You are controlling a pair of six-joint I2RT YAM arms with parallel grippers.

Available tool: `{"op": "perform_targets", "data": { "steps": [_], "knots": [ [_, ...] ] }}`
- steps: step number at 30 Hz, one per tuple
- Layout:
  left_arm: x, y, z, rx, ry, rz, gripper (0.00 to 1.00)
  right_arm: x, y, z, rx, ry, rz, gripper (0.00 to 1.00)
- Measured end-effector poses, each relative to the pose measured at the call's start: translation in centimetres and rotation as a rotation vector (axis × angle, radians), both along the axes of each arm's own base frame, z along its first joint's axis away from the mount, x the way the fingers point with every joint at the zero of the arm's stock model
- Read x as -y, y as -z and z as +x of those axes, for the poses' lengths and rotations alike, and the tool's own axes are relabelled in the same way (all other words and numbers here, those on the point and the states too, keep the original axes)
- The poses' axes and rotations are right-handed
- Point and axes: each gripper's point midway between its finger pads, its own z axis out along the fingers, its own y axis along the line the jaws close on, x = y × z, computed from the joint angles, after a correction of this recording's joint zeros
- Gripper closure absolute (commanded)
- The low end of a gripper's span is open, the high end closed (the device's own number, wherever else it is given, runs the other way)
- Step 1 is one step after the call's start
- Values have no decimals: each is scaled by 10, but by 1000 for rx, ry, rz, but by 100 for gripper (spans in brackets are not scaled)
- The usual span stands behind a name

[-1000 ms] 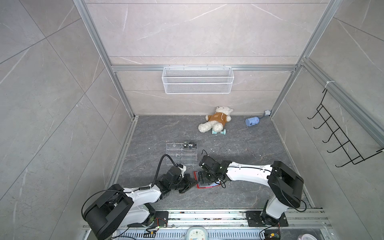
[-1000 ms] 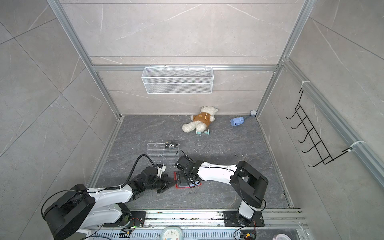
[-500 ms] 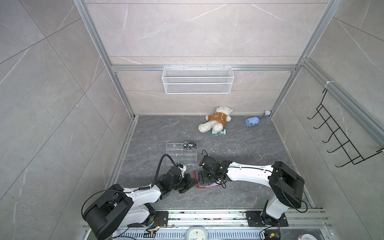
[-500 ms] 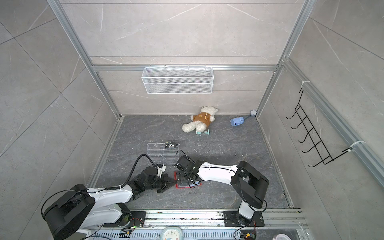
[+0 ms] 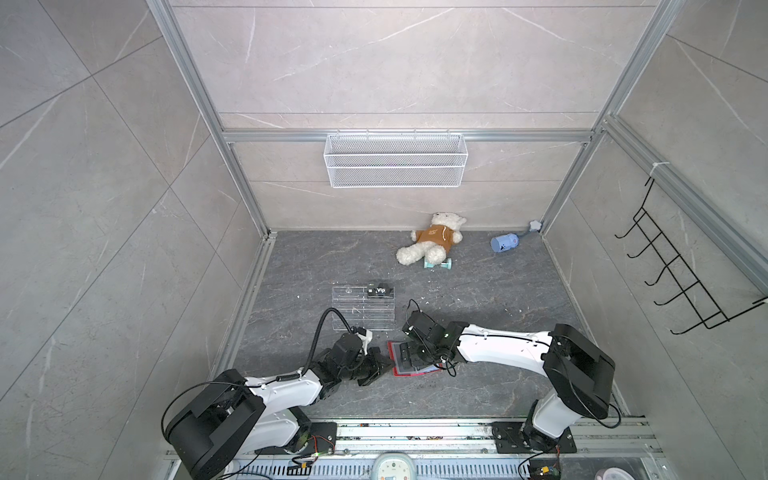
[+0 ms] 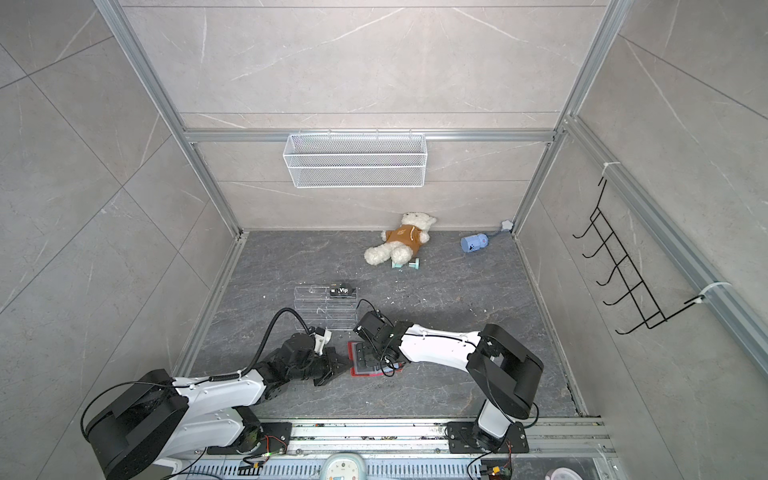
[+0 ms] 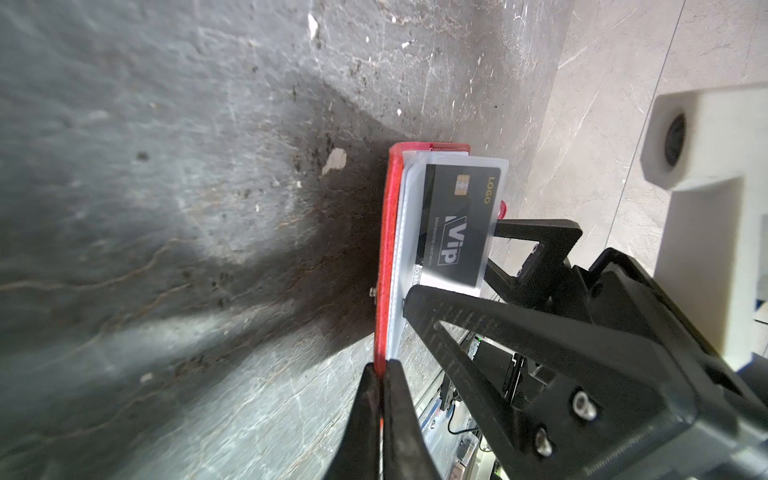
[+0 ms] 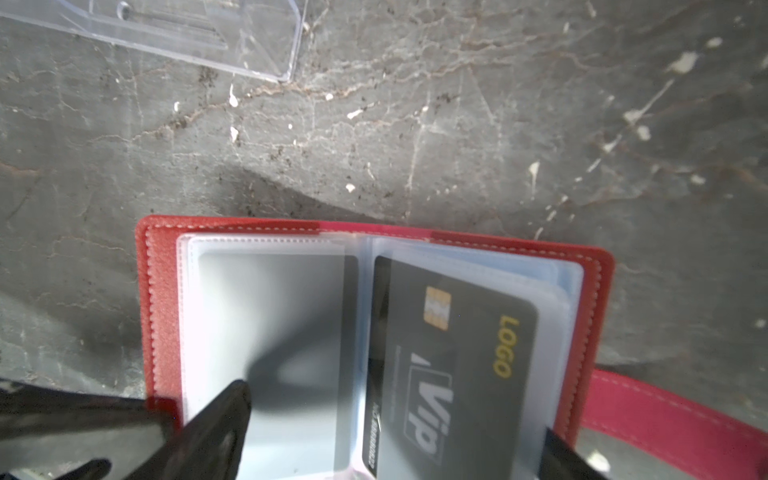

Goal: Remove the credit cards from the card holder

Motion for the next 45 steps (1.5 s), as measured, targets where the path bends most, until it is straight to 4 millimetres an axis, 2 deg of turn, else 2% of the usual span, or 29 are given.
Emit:
{"op": "perform_targets", "data": {
  "steps": [13,29,35,36,41,45],
  "knots": [
    [-3,5,-3,-4,8,26,100,8,0,-1,-15,24,38,13],
    [-7,11,-3,-3,7,57,100,9,-2,-1,-36,53,105,17],
    [-10,15,-5,-7,12,80,100,10,-9,-1,-33,62,133,18],
    [-11,16,-6,-10,12,85,98,12,-10,-1,-31,66,136,18],
    [-14,21,-8,-20,20,113,73,24,-15,0,-24,98,152,18],
    [-19,21,-9,-22,13,141,57,32,-22,0,-15,118,173,18]
  ]
}}
